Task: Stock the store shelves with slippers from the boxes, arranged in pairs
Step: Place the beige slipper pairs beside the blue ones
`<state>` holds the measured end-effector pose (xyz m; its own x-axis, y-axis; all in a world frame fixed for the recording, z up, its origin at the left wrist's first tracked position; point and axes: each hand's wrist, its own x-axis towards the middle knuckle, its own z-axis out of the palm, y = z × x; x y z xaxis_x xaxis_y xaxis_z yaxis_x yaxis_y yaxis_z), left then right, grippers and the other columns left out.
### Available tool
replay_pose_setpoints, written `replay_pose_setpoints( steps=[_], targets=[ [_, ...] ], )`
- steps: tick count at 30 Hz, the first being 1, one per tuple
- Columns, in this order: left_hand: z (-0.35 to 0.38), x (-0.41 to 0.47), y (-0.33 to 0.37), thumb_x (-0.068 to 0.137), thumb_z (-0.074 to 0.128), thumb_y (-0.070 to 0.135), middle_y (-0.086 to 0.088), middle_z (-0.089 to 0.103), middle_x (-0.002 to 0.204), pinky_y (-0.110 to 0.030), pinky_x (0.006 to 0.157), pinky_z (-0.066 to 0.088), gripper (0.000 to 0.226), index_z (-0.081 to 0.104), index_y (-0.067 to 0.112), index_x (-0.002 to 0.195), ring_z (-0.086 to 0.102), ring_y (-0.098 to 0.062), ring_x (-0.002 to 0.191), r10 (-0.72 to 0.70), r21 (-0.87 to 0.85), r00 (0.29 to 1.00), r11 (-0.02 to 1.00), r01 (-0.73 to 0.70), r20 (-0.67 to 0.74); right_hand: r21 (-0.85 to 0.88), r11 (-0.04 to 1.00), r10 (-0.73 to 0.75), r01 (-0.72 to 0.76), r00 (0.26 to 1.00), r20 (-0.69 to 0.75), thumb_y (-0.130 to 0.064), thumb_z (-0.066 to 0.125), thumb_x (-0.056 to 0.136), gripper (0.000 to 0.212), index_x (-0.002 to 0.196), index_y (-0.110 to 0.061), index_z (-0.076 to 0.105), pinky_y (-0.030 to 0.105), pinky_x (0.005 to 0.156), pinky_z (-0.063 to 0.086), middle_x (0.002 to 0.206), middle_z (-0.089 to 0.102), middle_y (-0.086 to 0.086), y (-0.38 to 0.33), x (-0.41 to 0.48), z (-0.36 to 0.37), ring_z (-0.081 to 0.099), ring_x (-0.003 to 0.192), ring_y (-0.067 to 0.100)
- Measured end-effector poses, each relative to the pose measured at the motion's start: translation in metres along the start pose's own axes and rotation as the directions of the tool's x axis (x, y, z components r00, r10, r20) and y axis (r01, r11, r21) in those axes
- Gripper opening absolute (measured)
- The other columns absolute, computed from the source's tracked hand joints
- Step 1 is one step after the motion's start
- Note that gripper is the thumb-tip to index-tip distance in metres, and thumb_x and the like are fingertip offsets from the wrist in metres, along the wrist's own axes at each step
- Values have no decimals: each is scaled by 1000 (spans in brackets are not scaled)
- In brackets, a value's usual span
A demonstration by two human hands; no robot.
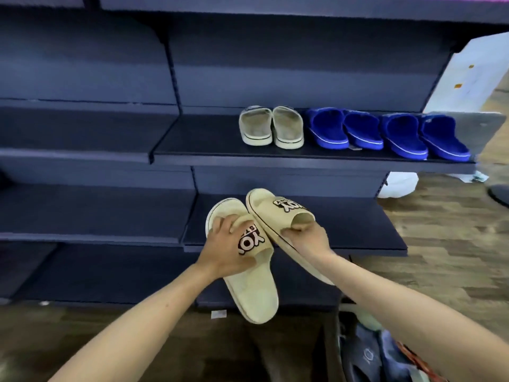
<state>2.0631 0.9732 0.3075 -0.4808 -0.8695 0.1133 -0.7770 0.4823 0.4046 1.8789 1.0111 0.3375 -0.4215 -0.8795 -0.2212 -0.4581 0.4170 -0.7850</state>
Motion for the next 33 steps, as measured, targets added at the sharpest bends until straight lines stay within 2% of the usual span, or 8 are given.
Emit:
replay_pose_setpoints(
  steps=[3, 7, 13, 16, 19, 28, 31, 33],
  targets=[
    [-28, -4, -30, 48, 39, 72, 4, 33, 140, -31, 111, 20, 100, 39, 29, 138, 21, -21, 129, -11, -2, 995, 1000, 11, -100, -264, 913, -286, 310, 950, 124, -33, 58, 86, 32, 57, -18, 57, 26, 60, 32, 63, 44, -12, -34, 6, 14, 48, 82, 19],
    [-66, 7, -62, 47, 49, 63, 5, 45, 130, -23, 106, 19, 90, 55, 24, 127, 30, -23, 126, -58, -129, 962, 991, 24, -266, -328, 728, -598, 602, 792, 126, -40, 56, 88, 35, 75, -12, 72, 31, 88, 32, 91, 53, -10, -72, 26, 33, 36, 104, 19],
    [-130, 56, -90, 54, 56, 51, 22, 57, 107, -5, 99, 13, 54, 71, 20, 95, 45, 6, 109, 56, -42, 927, 996, -77, -371, -441, 465, -818, 768, 563, 119, -64, 30, 68, 51, 86, -29, 63, 30, 80, 10, 114, 52, -19, -118, 70, 60, 14, 116, 21],
    [-163, 86, -107, 54, 56, 51, 22, 58, 107, -6, 99, 15, 54, 70, 21, 96, 42, 12, 106, 23, -16, 881, 999, -34, -473, -432, 463, -783, 774, 586, 210, -71, 24, 58, 76, 116, -28, 49, 48, 103, 19, 136, 32, -11, -141, 105, 67, 4, 131, 34],
    [-187, 115, -116, 55, 54, 48, 22, 56, 106, 1, 98, 13, 55, 70, 19, 99, 38, 19, 105, 60, 30, 856, 998, -52, -514, -387, 490, -779, 781, 592, 208, -71, 23, 61, 77, 116, -22, 46, 52, 105, 24, 133, 35, -4, -168, 140, 72, 23, 132, 39],
    [-205, 198, -162, 54, 47, 54, 20, 59, 112, -13, 96, 33, 66, 67, 26, 111, 52, -1, 107, 48, 151, 956, 988, -4, -289, -492, 459, -718, 740, 635, 286, -50, 45, 88, 47, 127, -23, 44, 55, 110, 7, 144, 30, -10, -218, 199, 78, -4, 139, 41],
    [-207, 235, -182, 63, 63, 42, 35, 55, 107, 3, 89, 31, 48, 68, 25, 107, 55, 6, 101, 111, 106, 964, 991, -87, -242, -526, 511, -636, 680, 711, 301, -48, 42, 90, 51, 132, -19, 39, 54, 112, 1, 147, 25, -4, -231, 224, 95, -13, 140, 42],
    [-205, 264, -200, 68, 69, 31, 21, 61, 113, 3, 90, 33, 41, 70, 18, 106, 57, 3, 101, 142, 79, 966, 989, -128, -214, -535, 540, -595, 650, 744, 303, -44, 40, 92, 49, 132, -15, 39, 55, 112, -2, 145, 26, 0, -242, 238, 108, -17, 139, 43]
  ],
)
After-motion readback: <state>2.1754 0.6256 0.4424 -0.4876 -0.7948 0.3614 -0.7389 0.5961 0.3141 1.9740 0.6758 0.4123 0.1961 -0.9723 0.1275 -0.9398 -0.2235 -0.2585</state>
